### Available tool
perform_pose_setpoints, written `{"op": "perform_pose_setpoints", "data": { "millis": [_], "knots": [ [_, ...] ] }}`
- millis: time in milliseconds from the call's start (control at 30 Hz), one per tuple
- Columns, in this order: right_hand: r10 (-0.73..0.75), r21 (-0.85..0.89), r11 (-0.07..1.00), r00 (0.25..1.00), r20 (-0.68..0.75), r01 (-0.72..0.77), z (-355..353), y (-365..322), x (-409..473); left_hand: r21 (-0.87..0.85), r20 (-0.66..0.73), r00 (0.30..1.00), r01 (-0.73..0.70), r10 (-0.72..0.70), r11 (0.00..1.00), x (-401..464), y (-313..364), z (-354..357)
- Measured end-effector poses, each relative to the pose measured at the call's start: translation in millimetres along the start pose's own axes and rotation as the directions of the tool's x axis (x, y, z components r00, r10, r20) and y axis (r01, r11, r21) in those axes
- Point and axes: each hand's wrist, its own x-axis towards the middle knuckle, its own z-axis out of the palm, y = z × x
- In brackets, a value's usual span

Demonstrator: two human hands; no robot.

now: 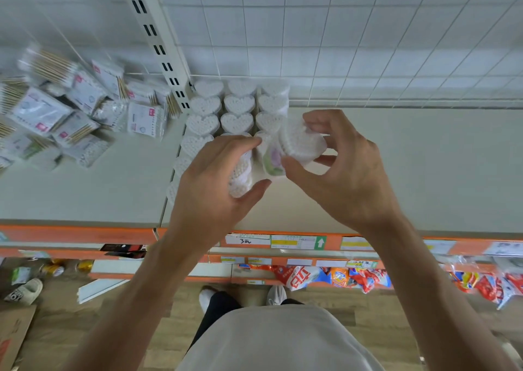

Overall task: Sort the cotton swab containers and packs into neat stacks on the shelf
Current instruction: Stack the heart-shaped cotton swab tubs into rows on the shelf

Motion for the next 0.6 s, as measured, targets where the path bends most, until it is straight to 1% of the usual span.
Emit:
{"op": "perform_pose_setpoints", "data": {
  "millis": [100,200,333,433,533,600],
  "knots": [
    [-0.048,-0.015,0.999,0.999,0.017,0.049,-1.2,12.0,-3.9,0.015,0.035,0.999,0.014,-0.014,1.0,-3.5,-9.0,-9.9],
    [-0.099,-0.076,0.992,0.994,0.043,0.102,6.3,30.7,-12.8,0.025,0.083,0.995,0.059,-0.061,0.998,-11.3,-14.0,-19.8],
    [-0.081,-0.13,0.987,0.992,0.093,0.093,28.8,54.8,-25.5,-0.006,0.08,0.986,0.148,-0.147,0.989,-20.1,-15.4,-27.9],
    [-0.111,-0.104,0.987,0.984,0.139,0.126,47.4,67.8,-28.7,-0.003,0.082,0.986,0.146,-0.145,0.989,-23.0,-17.2,-26.0],
    [-0.125,-0.054,0.99,0.986,0.114,0.132,58.6,74.5,-26.1,-0.005,0.094,0.988,0.12,-0.119,0.993,-24.2,-19.5,-23.4],
    [-0.124,-0.08,0.988,0.988,0.093,0.132,61.0,76.5,-21.2,-0.006,0.098,0.99,0.103,-0.102,0.995,-24.5,-20.8,-23.6]
  ]
}}
